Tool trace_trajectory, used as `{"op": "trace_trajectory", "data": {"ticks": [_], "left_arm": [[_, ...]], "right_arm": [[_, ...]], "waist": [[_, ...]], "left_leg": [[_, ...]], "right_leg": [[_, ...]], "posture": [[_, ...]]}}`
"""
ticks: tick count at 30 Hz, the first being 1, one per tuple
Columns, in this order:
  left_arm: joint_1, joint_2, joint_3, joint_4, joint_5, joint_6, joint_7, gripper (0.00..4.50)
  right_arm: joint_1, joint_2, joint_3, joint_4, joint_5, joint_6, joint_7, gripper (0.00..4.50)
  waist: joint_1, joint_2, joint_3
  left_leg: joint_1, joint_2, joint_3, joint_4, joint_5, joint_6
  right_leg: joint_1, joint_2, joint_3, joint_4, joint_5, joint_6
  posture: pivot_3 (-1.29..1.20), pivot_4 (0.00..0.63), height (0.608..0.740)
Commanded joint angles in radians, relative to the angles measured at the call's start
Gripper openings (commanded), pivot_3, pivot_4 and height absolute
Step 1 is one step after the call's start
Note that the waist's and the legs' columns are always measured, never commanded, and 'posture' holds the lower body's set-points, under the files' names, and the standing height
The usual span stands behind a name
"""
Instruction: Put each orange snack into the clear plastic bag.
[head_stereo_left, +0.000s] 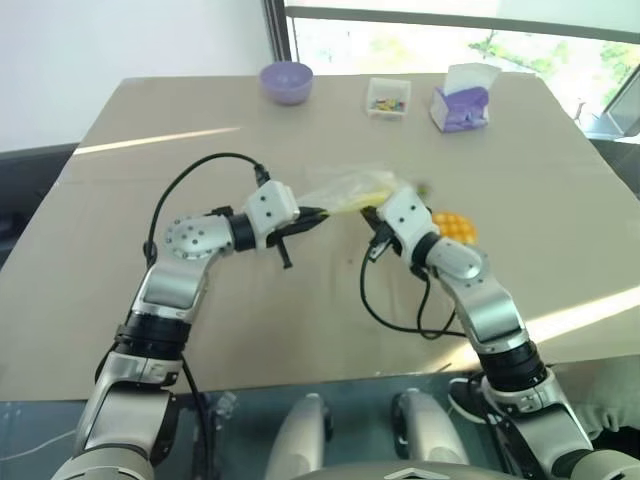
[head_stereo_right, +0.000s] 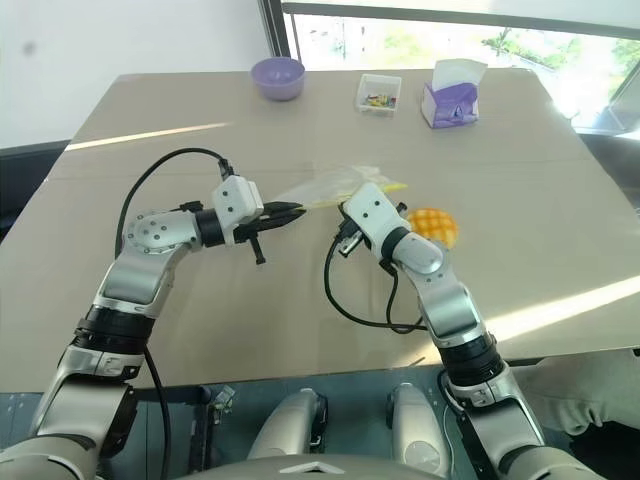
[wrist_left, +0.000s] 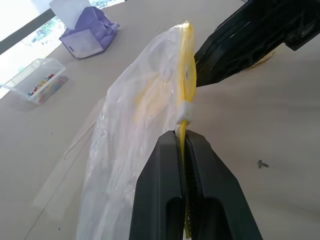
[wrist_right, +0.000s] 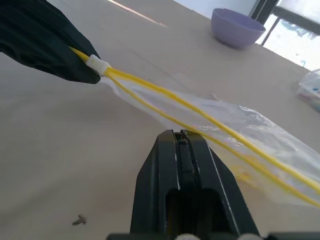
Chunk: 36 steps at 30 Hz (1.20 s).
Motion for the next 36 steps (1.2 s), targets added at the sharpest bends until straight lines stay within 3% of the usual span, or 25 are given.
{"op": "trace_trajectory", "data": {"ticks": [1, 8, 27, 36], "left_arm": [[0.0, 0.005, 0.021, -0.037, -0.002, -0.011, 0.009, 0.0], [0.008, -0.001, 0.013, -0.045, 0.002, -0.02, 0.01, 0.0], [0.054, -0.012, 0.01, -0.116, -0.017, -0.011, 0.003, 0.0], [0.081, -0.013, 0.004, -0.146, -0.029, -0.003, -0.025, 0.0]], "right_arm": [[0.011, -0.029, -0.037, -0.1, 0.083, 0.056, 0.052, 0.06], [0.017, -0.061, -0.072, -0.156, 0.185, 0.118, 0.079, 0.06], [-0.028, -0.021, -0.046, -0.043, 0.172, 0.114, -0.027, 0.06], [-0.07, 0.169, -0.19, 0.107, 0.252, 0.108, -0.197, 0.06]], "waist": [[0.001, 0.0, 0.0], [-0.002, 0.0, 0.0], [-0.001, 0.0, 0.0], [-0.003, 0.0, 0.0]], "left_leg": [[0.0, 0.0, 0.0, 0.0, 0.0, 0.0], [0.0, 0.0, 0.0, 0.0, 0.0, 0.0], [0.0, 0.0, 0.0, 0.0, 0.0, 0.0], [0.0, 0.001, 0.0, 0.0, 0.0, 0.0]], "right_leg": [[0.0, 0.0, 0.0, 0.0, 0.0, 0.0], [0.0, 0.0, 0.0, 0.0, 0.0, 0.0], [0.0, 0.0, 0.0, 0.001, 0.0, 0.0], [0.0, 0.001, 0.0, 0.001, 0.0, 0.0]], "posture": [[0.0, 0.15, 0.737], [0.0, 0.15, 0.737], [0.0, 0.15, 0.737], [0.0, 0.15, 0.737]]}}
